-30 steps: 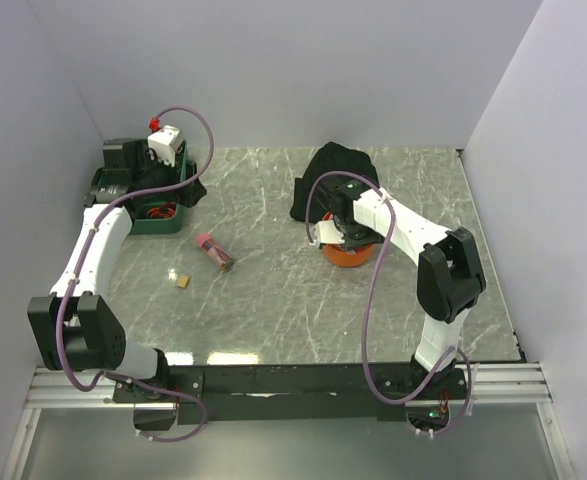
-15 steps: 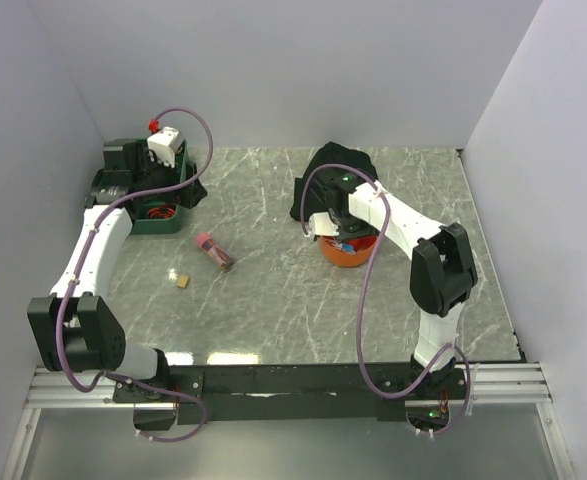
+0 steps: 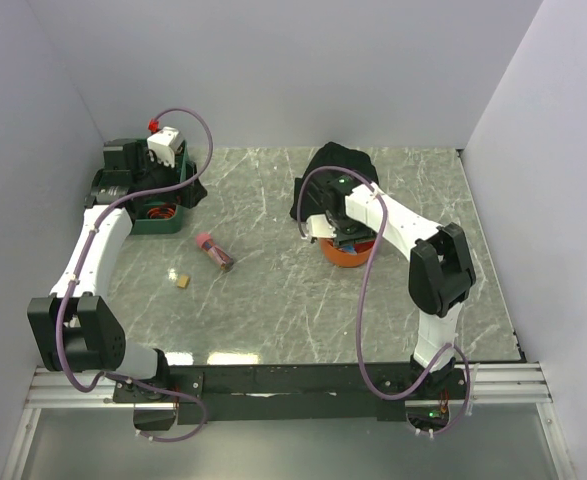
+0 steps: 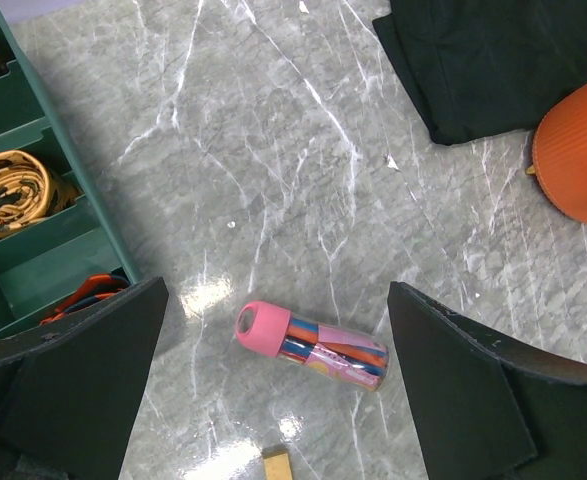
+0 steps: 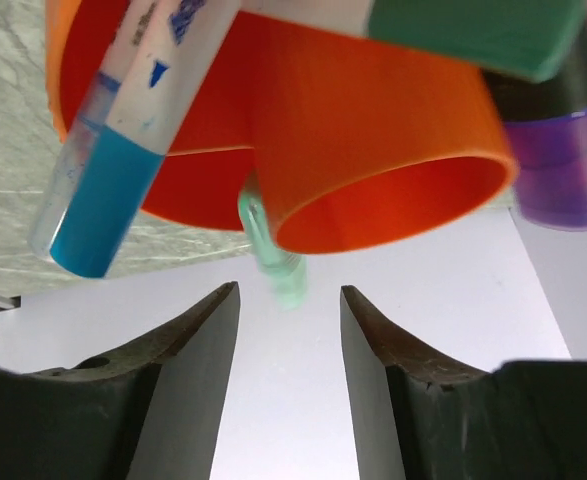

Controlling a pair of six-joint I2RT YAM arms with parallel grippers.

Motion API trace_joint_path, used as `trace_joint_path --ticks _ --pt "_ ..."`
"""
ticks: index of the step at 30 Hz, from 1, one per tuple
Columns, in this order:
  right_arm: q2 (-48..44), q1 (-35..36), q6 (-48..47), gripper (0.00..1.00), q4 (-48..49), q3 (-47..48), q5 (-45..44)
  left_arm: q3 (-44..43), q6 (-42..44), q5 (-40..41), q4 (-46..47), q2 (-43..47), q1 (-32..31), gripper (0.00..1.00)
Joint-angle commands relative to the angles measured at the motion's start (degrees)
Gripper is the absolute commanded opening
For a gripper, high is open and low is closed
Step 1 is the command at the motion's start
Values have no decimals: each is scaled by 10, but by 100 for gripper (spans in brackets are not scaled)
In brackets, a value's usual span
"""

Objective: Sort the stationery into containers
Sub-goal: Place the stationery in the storage box, then pick up the stationery from the center of the board.

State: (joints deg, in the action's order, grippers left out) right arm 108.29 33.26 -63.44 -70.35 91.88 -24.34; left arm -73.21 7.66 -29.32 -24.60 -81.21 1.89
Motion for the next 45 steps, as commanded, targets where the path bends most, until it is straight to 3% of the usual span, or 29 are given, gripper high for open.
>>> trace_joint_path --ticks 1,5,9,12,15,21,23,26,28,31,34,37,41,45 --pt "-4 3 -20 54 -28 35 -15 0 -12 -13 27 14 -3 100" --pt "-12 4 -12 55 -51 66 -28 2 -15 -15 29 13 -3 99" --pt "-7 6 16 56 -103 177 -16 12 16 17 8 20 -4 99" --pt "-11 7 51 56 -122 219 -19 13 58 28 -53 19 -4 99" --pt "-30 6 96 56 -112 225 -10 -1 145 35 -176 9 5 99" --pt "-104 3 290 57 -6 142 108 36 285 46 -345 -3 30 100" --pt "-134 2 373 59 60 111 155 61 279 69 -350 -5 30 99" --pt "-156 7 387 59 89 103 142 98 234 93 -311 1 25 99" --pt "-143 -9 401 61 93 149 140 119 166 126 -271 0 19 99" --pt "-115 -42 449 75 96 225 126 134 90 166 -248 -11 -2 99" --pt "-109 -61 466 75 108 261 124 147 47 185 -240 -24 -16 99" --pt "-120 -69 471 74 123 260 122 147 20 211 -231 -47 -16 94" --pt "-135 -72 468 74 126 248 120 154 2 232 -202 -72 -31 78" --pt "-148 -72 462 73 128 238 119 161 3 234 -181 -90 -34 68"
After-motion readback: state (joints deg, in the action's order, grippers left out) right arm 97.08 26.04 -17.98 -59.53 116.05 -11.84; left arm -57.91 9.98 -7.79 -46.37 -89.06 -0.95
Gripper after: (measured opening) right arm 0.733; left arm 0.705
